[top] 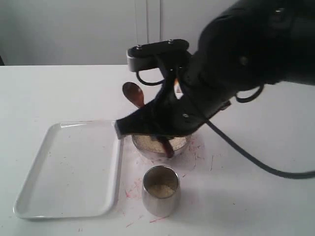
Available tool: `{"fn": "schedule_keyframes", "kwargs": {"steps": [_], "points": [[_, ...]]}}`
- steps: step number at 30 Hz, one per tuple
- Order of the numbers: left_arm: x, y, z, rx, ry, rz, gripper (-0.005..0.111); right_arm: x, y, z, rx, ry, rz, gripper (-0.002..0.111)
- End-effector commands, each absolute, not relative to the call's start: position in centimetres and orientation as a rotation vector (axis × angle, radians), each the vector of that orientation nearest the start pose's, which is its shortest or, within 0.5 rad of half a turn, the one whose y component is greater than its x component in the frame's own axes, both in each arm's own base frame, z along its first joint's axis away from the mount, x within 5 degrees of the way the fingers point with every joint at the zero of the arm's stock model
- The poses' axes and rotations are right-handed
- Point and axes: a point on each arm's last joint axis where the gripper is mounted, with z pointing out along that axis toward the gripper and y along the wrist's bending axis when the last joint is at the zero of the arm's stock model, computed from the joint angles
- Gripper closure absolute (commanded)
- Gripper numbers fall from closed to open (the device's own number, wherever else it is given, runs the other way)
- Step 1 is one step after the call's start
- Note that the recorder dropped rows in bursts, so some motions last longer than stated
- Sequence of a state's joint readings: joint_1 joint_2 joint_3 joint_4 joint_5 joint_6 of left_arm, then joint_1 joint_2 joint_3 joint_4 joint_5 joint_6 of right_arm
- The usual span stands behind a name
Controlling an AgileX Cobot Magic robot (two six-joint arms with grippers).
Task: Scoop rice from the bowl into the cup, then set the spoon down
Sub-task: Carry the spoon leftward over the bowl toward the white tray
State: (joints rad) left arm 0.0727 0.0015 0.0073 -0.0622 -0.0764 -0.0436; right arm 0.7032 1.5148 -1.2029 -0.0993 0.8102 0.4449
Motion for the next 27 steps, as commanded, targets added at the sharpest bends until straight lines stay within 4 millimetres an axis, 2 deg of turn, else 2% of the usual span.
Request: {"fn": "schedule_keyframes", "kwargs": {"steps": [1,8,18,23,27], "points": [[5.5,0.4,22.0,-0.132,1.398,-0.037,0.092,26.6,22.8,29.1,-0.284,2.557,0.469,0.108],[5.5,0.4,22.0,-0.132,1.398,-0.037,0.092,27.3,28.1,28.3,-0.16,2.474,0.606,0.108],[5.5,0.4,22.0,-0.132,1.398,-0.037,0.092,27.0,35.1,25.8,-0.175,2.5,0.349,0.108],[5.5,0.4,22.0,-0.132,1.398,-0.037,0.092,27.5,36.5,23.0,-0.13,2.562,0.208,0.108],[5.5,0.4,22.0,-0.132,1.398,-0.037,0.092,28.0,37.3,20.8,-0.038,2.589,0.214,0.108]]}}
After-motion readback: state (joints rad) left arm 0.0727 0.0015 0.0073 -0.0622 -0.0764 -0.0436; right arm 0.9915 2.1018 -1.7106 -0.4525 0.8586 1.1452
